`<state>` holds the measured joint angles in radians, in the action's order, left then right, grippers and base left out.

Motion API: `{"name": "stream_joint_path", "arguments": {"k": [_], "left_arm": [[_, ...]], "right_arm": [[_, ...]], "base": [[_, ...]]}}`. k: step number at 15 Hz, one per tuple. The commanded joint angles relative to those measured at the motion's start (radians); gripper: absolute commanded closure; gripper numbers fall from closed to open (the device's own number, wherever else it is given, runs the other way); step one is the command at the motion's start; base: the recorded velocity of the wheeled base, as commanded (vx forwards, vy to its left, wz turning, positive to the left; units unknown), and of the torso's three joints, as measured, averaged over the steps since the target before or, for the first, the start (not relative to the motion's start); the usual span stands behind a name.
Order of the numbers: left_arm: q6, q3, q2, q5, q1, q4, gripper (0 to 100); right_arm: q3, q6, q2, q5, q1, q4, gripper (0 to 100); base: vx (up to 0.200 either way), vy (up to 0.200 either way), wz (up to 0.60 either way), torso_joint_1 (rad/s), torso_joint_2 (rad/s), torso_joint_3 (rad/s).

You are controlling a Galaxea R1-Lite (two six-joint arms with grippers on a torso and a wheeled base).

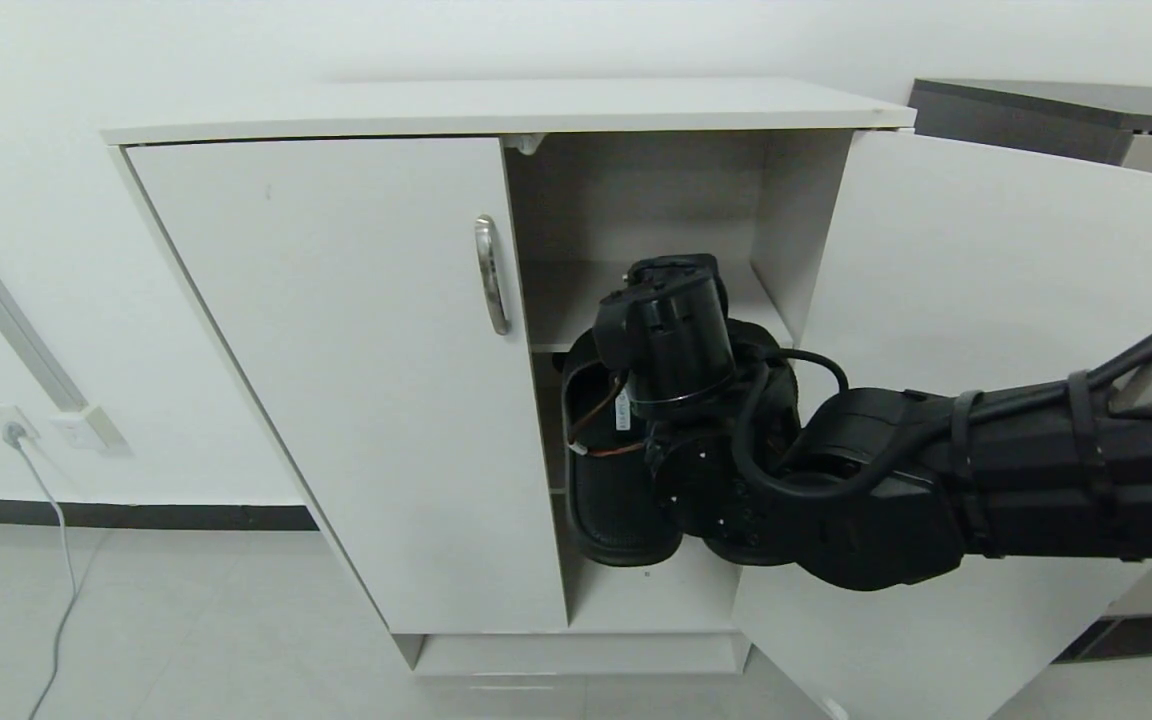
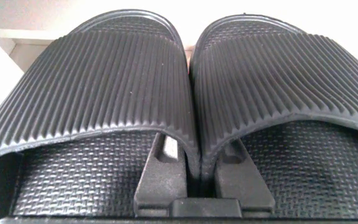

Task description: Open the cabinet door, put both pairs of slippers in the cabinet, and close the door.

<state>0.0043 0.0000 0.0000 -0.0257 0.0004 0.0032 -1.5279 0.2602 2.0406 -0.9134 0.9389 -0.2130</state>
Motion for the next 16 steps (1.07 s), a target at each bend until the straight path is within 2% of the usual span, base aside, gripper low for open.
{"name": "stream_joint_path", "arguments": {"k": [1, 6, 16], "left_arm": [[0.0, 0.0, 0.0, 0.0, 0.0, 0.0, 100], [0.0, 0.0, 0.0, 0.0, 0.0, 0.0, 100], [0.0, 0.0, 0.0, 0.0, 0.001, 0.0, 100]], "right_arm": [[0.0, 0.001, 0.0, 0.001, -0.002, -0.002, 100], [0.005, 0.002, 0.0, 0.001, -0.002, -0.003, 100], [0.026, 0.004, -0.004, -0.001, 0.003, -0.005, 100]], "base": [[0.0, 0.0, 0.0, 0.0, 0.0, 0.0], [0.0, 0.0, 0.0, 0.0, 0.0, 0.0], [0.2, 0.0, 0.0, 0.002, 0.0, 0.002]]}}
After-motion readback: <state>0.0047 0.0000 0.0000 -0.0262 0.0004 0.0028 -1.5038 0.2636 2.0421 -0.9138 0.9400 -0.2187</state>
